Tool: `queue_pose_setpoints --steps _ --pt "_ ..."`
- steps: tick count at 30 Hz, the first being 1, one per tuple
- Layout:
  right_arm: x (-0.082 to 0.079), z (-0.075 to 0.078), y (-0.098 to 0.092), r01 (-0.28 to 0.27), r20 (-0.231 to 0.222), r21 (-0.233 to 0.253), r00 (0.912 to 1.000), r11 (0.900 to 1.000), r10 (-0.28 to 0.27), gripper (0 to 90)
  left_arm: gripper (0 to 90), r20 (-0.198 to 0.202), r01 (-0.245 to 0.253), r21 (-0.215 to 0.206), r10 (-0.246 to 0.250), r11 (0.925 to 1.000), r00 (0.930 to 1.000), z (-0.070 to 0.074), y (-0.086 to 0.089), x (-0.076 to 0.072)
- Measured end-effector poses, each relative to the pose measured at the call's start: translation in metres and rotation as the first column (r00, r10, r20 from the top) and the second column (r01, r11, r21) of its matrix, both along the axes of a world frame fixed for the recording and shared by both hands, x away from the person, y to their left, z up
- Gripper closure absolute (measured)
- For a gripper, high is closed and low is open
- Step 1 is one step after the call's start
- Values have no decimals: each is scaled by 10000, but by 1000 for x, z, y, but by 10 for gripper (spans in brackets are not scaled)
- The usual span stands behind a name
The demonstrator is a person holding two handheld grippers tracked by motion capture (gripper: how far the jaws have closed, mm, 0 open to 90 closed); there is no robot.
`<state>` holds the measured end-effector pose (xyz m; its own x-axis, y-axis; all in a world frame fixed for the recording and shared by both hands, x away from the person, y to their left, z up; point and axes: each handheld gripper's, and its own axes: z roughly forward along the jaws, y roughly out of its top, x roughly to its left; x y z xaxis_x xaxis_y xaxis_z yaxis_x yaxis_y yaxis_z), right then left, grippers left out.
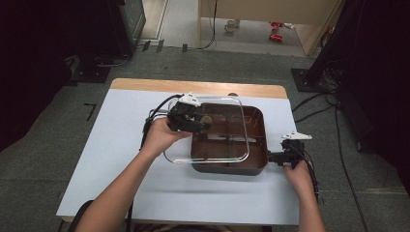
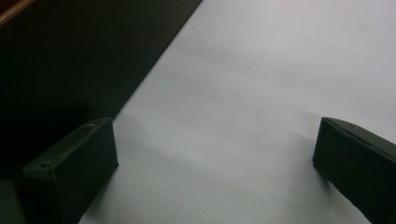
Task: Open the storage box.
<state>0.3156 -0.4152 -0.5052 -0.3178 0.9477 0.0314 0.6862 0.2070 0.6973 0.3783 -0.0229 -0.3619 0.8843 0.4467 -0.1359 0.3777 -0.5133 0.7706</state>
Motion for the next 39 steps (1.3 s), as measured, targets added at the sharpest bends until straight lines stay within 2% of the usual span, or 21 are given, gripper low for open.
queue_pose_setpoints --steps 4,9,18,19,21,23,25,27,30,32,33,34,36,39 --pt "0 0 0 0 2 -1 10000 10000 0 0 591 78 -390 51 389 9992 9992 2 19 -1" --pt "0 0 0 -7 7 5 10000 10000 7 0 591 -18 -803 -95 803 9967 9968 3 41 0" --pt "0 0 0 -8 -20 16 10000 10000 8 0 591 -164 -1437 -42 1436 9896 9895 1 81 8" --pt "0 0 0 -8 -20 16 10000 10000 8 0 591 -164 -1437 -42 1436 9896 9895 1 81 8" --pt "0 0 0 -21 -5 9 10000 10000 21 0 591 -70 -1854 295 1856 9822 9826 -4 93 12" --pt "0 0 0 -16 -14 11 10000 10000 16 0 591 113 -2001 564 1998 9782 9798 -10 100 16" --pt "0 0 0 -14 -7 9 10000 10000 14 0 591 57 -2136 719 2137 9743 9769 -17 108 21" --pt "0 0 0 -5 -4 12 10000 10000 5 0 591 -263 -2222 575 2240 9733 9742 -23 116 27" --pt "0 0 0 -7 -5 8 10000 10000 7 0 591 -755 -2480 312 2496 9683 9654 -32 130 35" --pt "0 0 0 -8 -4 4 10000 10000 8 0 591 -800 -2670 417 2696 9628 9597 -36 138 38" --pt "0 0 0 -7 -5 7 10000 10000 7 0 591 -800 -2670 417 2696 9628 9597 -36 138 38" --pt "0 0 0 -6 -6 4 10000 10000 6 0 591 -674 -2829 582 2865 9574 9557 -39 144 40" --pt "0 0 0 -4 -5 5 10000 10000 4 0 591 -619 -3024 634 3062 9511 9499 -43 151 42" --pt "0 0 0 -4 -4 -1 10000 10000 4 0 591 -778 -3348 627 3390 9402 9376 -50 163 47"
